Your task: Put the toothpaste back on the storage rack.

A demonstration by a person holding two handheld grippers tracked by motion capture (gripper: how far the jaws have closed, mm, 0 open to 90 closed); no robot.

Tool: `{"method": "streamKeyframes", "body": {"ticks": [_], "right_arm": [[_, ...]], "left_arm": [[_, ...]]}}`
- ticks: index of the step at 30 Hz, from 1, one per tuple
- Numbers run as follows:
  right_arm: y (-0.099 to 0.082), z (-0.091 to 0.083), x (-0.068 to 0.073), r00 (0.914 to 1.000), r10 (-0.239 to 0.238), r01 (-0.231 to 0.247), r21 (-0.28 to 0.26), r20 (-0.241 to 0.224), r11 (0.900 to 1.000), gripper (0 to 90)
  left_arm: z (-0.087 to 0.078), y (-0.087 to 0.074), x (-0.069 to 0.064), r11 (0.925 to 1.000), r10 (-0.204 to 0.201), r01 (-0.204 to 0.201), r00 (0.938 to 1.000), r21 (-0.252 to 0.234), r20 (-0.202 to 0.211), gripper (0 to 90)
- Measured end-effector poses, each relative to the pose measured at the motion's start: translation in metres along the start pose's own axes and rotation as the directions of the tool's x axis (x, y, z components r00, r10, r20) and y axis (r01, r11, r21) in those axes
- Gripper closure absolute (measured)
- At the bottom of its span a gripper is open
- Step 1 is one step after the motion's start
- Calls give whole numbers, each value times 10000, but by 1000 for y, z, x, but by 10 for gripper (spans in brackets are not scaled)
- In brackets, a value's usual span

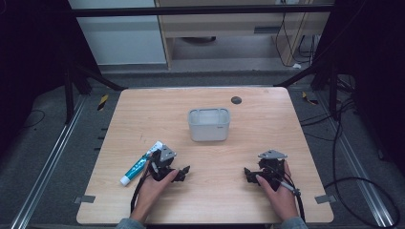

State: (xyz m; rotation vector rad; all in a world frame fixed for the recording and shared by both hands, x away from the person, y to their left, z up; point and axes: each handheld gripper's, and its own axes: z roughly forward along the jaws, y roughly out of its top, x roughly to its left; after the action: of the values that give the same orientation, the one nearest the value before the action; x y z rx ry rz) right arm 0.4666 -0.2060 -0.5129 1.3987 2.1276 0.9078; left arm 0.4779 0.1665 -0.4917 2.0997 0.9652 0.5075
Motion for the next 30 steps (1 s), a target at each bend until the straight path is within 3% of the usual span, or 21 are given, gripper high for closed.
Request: {"method": "streamKeyframes", "body": {"ticks": [3,7,13,15,18,19,20,22,24,27,28,29,30], "right_arm": [[0,0,0,10000,-1,1,3,12,10000,4],[1,0,0,9998,172,-172,24,39,9998,4],[1,0,1,9998,199,-199,20,52,9998,4],[1,0,1,9998,200,-200,20,52,9998,3],[0,0,1,9998,174,-174,12,66,9998,4],[1,0,1,9998,197,-197,22,51,9998,3],[1,0,1,9998,200,-200,21,52,9998,3],[1,0,1,9998,177,-178,14,68,9998,3],[1,0,1,9998,199,-199,20,52,9998,3],[1,0,1,9998,198,-198,21,52,9998,3],[1,0,1,9998,196,-197,20,50,9998,4],[1,0,1,9998,198,-198,22,52,9998,3],[1,0,1,9998,200,-200,22,50,9998,3]], "left_arm": [[-6,0,-1,10000,-6,7,9999,35,-162,58],[-23,9,-4,9990,436,-431,9970,104,-642,63],[-38,20,5,9996,278,-273,9960,65,-855,64],[-41,23,10,9991,276,-248,9962,338,-822,65],[-46,29,25,9956,518,-445,9947,829,-888,63],[-46,29,25,9956,518,-445,9947,829,-888,63],[-49,33,37,9934,360,-257,9951,1117,-918,67],[-51,35,43,9916,355,-234,9949,1269,-939,69],[-59,42,60,9839,661,-411,9879,1742,-1400,76],[-61,46,71,9773,519,-218,9890,2109,-1384,78],[-62,48,80,9704,332,-13,9912,2416,-1280,84],[-62,48,80,9704,332,-13,9912,2416,-1280,97],[-62,49,83,9657,370,-10,9903,2598,-1339,123]]}}
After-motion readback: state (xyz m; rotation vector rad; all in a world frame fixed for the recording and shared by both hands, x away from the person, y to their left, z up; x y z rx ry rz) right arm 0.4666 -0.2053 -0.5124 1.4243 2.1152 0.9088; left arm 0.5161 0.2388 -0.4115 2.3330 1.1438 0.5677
